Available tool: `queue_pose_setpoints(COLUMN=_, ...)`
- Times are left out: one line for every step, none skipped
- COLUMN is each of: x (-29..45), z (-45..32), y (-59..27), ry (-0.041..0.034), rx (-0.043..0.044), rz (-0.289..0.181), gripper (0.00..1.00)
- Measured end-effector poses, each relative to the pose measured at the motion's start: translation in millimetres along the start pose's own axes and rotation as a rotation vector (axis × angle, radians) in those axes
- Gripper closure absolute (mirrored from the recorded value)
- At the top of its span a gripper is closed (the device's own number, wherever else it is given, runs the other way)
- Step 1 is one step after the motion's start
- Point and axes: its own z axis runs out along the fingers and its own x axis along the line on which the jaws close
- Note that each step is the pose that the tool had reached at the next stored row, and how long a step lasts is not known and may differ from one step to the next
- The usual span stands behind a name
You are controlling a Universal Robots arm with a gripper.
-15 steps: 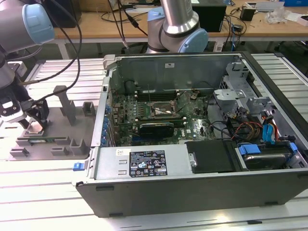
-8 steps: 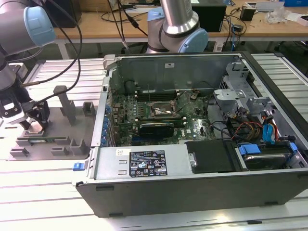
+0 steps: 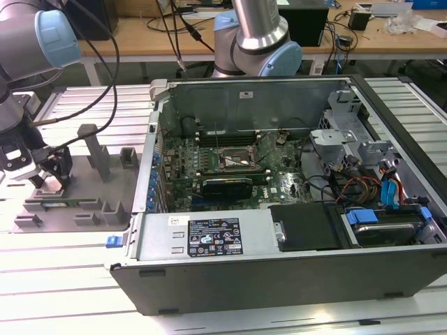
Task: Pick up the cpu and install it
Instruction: 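Pick up the cpu and move it towards the insertion slot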
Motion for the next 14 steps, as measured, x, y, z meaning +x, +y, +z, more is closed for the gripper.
queue_pose_setpoints(x=0.0, z=0.4, y=0.0, ry=-0.0002, rx=-0.0001, rz=0.000, gripper=0.40)
queue_pose_setpoints(x=0.0, z=0.5, y=0.0, ry=-0.0001, rx=-0.0001, rz=0.000, gripper=0.40)
queue_pose_setpoints(x=0.0, z=0.5, y=0.0, ry=0.0000, rx=0.0000, rz=0.000, gripper=0.40)
queue_pose_setpoints(x=0.0, z=0.5, y=0.0, ry=0.0000, rx=0.0000, rz=0.000, gripper=0.40)
queue_pose_setpoints(x=0.0, z=0.5, y=0.0, ry=0.0000, rx=0.0000, rz=0.000, gripper=0.40)
queue_pose_setpoints(x=0.0, z=0.5, y=0.0, ry=0.0000, rx=0.0000, rz=0.000, gripper=0.40)
queue_pose_setpoints(x=0.0, z=0.5, y=0.0, ry=0.0000, rx=0.0000, rz=0.000, gripper=0.40)
queue_pose_setpoints(x=0.0, z=0.5, y=0.0, ry=0.0000, rx=0.0000, rz=0.000, gripper=0.40)
queue_pose_setpoints(x=0.0, z=0.5, y=-0.1, ry=0.0001, rx=0.0000, rz=0.000, gripper=0.46)
queue_pose_setpoints(x=0.0, z=0.5, y=-0.1, ry=0.0001, rx=0.0000, rz=0.000, gripper=0.46)
queue_pose_setpoints(x=0.0, z=0.5, y=-0.1, ry=0.0001, rx=0.0000, rz=0.000, gripper=0.46)
queue_pose_setpoints(x=0.0, z=0.6, y=0.0, ry=0.0000, rx=0.0000, rz=0.000, gripper=0.46)
queue_pose_setpoints(x=0.0, z=0.6, y=0.0, ry=0.0000, rx=0.0000, rz=0.000, gripper=0.46)
queue_pose_setpoints(x=0.0, z=0.6, y=0.0, ry=-0.0001, rx=-0.0001, rz=0.000, gripper=0.46)
